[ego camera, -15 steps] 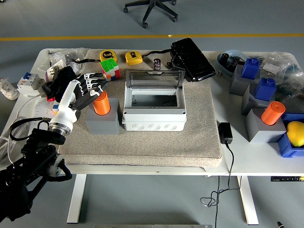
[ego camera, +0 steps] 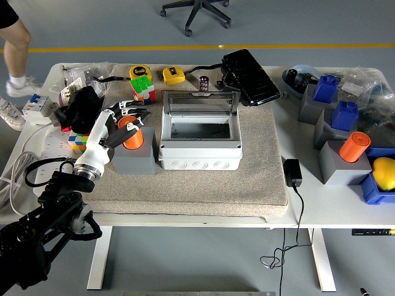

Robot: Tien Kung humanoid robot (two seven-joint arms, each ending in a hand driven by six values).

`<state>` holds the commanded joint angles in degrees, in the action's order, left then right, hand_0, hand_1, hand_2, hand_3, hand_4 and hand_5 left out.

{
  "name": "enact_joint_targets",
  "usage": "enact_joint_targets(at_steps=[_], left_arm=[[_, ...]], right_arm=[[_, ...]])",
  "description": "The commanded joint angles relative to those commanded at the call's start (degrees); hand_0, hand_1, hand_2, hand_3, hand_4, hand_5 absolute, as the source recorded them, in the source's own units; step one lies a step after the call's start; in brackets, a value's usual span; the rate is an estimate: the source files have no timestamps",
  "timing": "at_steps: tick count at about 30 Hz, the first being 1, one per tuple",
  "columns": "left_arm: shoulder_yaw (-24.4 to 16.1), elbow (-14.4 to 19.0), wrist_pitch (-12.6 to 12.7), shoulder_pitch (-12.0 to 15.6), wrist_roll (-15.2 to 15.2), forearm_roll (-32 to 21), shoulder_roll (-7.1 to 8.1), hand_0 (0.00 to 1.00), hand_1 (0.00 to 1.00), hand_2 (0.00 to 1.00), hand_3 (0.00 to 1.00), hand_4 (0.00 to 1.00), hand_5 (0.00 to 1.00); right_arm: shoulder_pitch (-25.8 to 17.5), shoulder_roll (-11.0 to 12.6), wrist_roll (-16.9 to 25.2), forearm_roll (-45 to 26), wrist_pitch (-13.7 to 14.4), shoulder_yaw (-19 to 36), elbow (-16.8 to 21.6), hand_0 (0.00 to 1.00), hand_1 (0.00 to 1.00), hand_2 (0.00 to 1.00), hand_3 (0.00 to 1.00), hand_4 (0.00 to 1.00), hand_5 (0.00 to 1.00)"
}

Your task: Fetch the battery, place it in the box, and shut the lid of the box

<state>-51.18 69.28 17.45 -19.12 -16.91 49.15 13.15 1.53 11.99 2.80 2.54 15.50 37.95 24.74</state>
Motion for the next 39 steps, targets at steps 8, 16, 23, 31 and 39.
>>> enact_joint_targets(at_steps=[8,16,23,31,39], left_arm=[[0.94,-1.1,-0.16,-0.7,-0.15,-0.78,-0.53,0.624,0.643,0.604,0.642,0.998,0.333],[1.34,-2.65,-0.29,-1.25,-0.25,-1.3,-1.07,0.601,0.612,0.581,0.617,0.998,0.281],[1.56,-3.29,-0.38,-1.4,-0.28,-1.17,-1.25,0.578,0.549,0.556,0.587,0.998,0.176],[1.95,-3.94,0.1,-1.68,-0.32,-0.6,-1.45,0.515,0.499,0.523,0.556,0.947,0.031],[2.38,-5.05,0.88,-2.24,-0.72,-0.99,-2.07,0.476,0.392,0.385,0.459,0.93,0.002]], right_arm=[[0.07,-0.04,0.01,-0.03,-0.07,0.07,-0.02,0.591,0.603,0.596,0.551,0.986,0.581],[0.1,-0.04,0.09,-0.12,-0.06,-0.08,-0.03,0.591,0.603,0.596,0.551,0.986,0.582],[0.13,-0.01,0.11,-0.16,0.0,-0.03,-0.05,0.591,0.603,0.596,0.552,0.986,0.581],[0.25,0.01,0.25,-0.19,0.08,0.01,-0.02,0.59,0.603,0.596,0.551,0.986,0.581],[0.34,0.04,0.42,-0.26,0.18,-0.09,0.02,0.59,0.602,0.595,0.552,0.986,0.581]])
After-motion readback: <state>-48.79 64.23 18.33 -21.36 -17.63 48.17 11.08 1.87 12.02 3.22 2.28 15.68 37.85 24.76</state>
